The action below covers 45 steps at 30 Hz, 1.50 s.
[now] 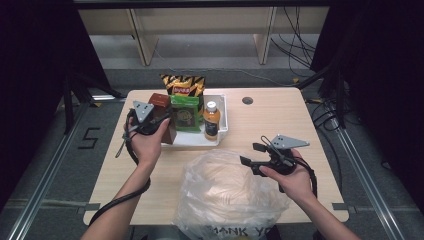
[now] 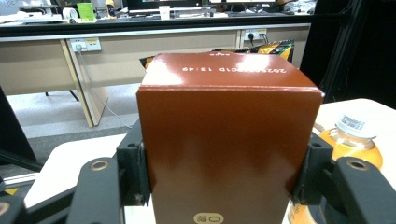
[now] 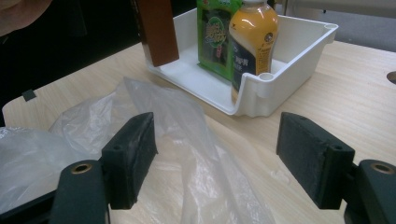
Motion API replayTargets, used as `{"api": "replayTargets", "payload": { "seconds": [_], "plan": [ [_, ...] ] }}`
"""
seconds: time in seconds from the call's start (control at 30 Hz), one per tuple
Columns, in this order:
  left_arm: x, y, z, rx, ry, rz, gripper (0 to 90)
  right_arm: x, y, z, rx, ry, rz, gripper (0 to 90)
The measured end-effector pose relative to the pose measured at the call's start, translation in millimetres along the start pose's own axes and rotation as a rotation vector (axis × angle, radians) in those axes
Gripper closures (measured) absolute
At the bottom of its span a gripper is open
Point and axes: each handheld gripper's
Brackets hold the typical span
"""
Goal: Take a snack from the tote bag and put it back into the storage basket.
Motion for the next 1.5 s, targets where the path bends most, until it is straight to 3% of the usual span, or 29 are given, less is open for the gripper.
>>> {"api": "replayTargets", "payload": {
  "seconds": [0.13, 0.17, 0.23, 0.33, 0.53, 0.67, 0.83, 1.0, 1.03, 1.23, 1.3, 1.5],
  "plan": [
    [-0.1, -3.1, 1.0, 0.0, -0.005, 0.001, 37.2, -0.4, 1.0, -0.5, -0.004, -0.004, -0.003, 29.0],
    [-0.2, -3.9, 1.0, 0.001, -0.006, 0.0, 37.2, 1.4, 0.0, -0.9, 0.01, 0.022, -0.006, 29.0],
    [-0.3, -5.2, 0.9, -0.004, -0.006, -0.001, 37.2, 1.1, -0.3, -0.9, 0.009, 0.014, -0.011, 29.0],
    [-0.6, -8.1, 1.3, -0.007, -0.006, -0.005, 37.2, 3.0, -0.3, -1.1, 0.018, 0.045, 0.003, 29.0],
    [-0.3, -13.3, 3.2, -0.012, -0.007, -0.008, 37.2, 0.8, -0.2, -0.7, 0.015, -0.005, -0.014, 29.0],
    [-1.0, -16.3, 4.7, -0.02, -0.006, -0.015, 37.2, 1.8, 0.2, -1.2, 0.009, 0.018, -0.013, 29.0],
    [-2.0, -20.1, 6.8, -0.027, -0.005, -0.024, 37.2, 0.1, 0.2, -0.4, 0.006, -0.007, -0.014, 29.0],
    [-2.2, -22.8, 7.5, -0.031, -0.005, -0.029, 37.2, 1.3, 0.8, -1.0, 0.002, 0.017, -0.012, 29.0],
    [-2.1, -23.1, 7.5, -0.033, -0.006, -0.03, 37.1, -0.8, 0.7, -0.4, -0.001, -0.011, -0.009, 29.0],
    [-1.5, -26.2, 9.0, -0.04, -0.008, -0.037, 37.1, 0.8, -0.5, -0.9, 0.012, 0.011, -0.017, 29.0],
    [-0.6, -27.7, 9.9, -0.041, -0.006, -0.039, 37.1, -1.0, 0.1, -0.5, 0.009, -0.002, -0.018, 29.0],
    [0.4, -30.9, 12.1, -0.045, -0.002, -0.041, 37.1, 0.7, 0.7, -1.2, 0.006, 0.033, -0.01, 29.0]
  ]
}}
Point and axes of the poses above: each handheld gripper's, and its own axes: y roughly backward along the jaws, z roughly out of its underside, x roughly to its right, and after that the axes turned 12 degrees about -y, right-handed
